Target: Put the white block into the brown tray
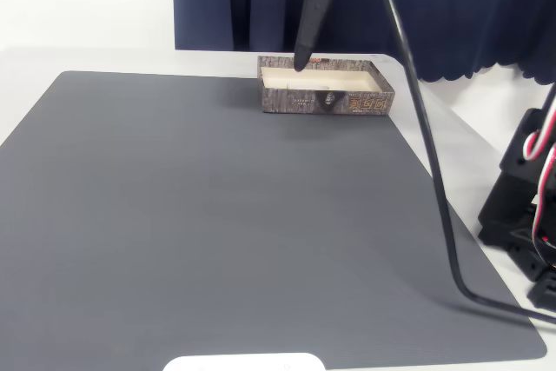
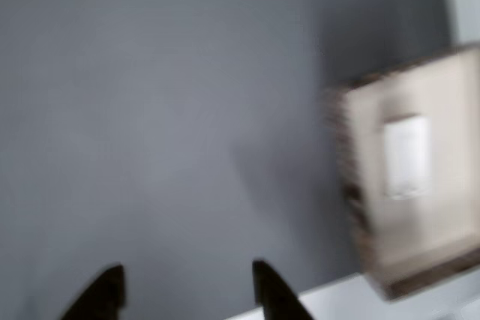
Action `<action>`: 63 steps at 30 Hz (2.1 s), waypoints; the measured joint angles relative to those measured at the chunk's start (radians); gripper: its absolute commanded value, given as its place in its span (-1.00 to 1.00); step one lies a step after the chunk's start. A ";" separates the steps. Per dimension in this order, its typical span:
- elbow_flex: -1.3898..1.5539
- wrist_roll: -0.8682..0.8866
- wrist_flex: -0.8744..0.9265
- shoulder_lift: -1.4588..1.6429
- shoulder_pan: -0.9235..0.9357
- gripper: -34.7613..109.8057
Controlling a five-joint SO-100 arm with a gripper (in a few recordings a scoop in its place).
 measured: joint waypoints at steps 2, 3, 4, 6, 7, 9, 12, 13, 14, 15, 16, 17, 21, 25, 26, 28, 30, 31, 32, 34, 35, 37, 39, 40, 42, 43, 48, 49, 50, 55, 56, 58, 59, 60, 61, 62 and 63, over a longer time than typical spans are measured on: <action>0.061 0.055 0.005 0.049 -0.040 -0.14; 0.091 0.075 0.003 0.074 -0.058 -0.16; 0.121 0.100 0.008 0.098 -0.074 -0.18; 0.166 0.132 0.008 0.133 -0.104 -0.19; 0.187 0.150 0.008 0.152 -0.118 -0.20; 0.218 0.173 0.008 0.181 -0.143 -0.23; 0.255 0.225 0.008 0.222 -0.175 -0.39; 0.270 0.235 0.008 0.235 -0.184 -0.43; 0.279 0.236 0.008 0.245 -0.193 -0.48; 0.288 0.241 0.009 0.258 -0.204 -0.52; 0.299 0.242 0.014 0.272 -0.218 -0.52; 0.304 0.242 0.017 0.281 -0.233 -0.52; 0.339 0.235 0.020 0.310 -0.272 -0.52; 0.414 0.259 0.021 0.360 -0.330 -0.52; 0.440 0.275 0.021 0.374 -0.351 -0.52; 0.506 0.282 -0.020 0.410 -0.403 -0.52; 0.581 0.287 -0.089 0.443 -0.462 -0.52; 0.617 0.287 -0.126 0.454 -0.494 -0.52; 0.647 0.293 -0.155 0.463 -0.526 -0.52; 0.693 0.307 -0.183 0.486 -0.574 -0.52; 0.710 0.314 -0.187 0.500 -0.591 -0.52; 0.738 0.318 -0.196 0.534 -0.630 -0.52; 0.782 0.318 -0.212 0.591 -0.669 -0.52; 0.810 0.319 -0.222 0.621 -0.678 -0.52; 0.870 0.325 -0.239 0.690 -0.698 -0.52; 0.905 0.327 -0.252 0.729 -0.713 -0.52; 1.040 0.336 -0.324 0.873 -0.753 -0.52; 1.063 0.336 -0.336 0.899 -0.762 -0.52; 1.086 0.336 -0.347 0.923 -0.762 -0.52; 1.238 0.364 -0.405 1.058 -0.772 -0.52; 1.276 0.376 -0.419 1.091 -0.773 -0.52; 1.344 0.403 -0.436 1.158 -0.778 -0.52; 1.371 0.414 -0.439 1.187 -0.781 -0.52; 1.394 0.423 -0.440 1.215 -0.781 -0.52; 1.411 0.428 -0.442 1.236 -0.778 -0.52; 1.425 0.431 -0.442 1.256 -0.776 -0.52; 1.428 0.431 -0.440 1.275 -0.776 -0.52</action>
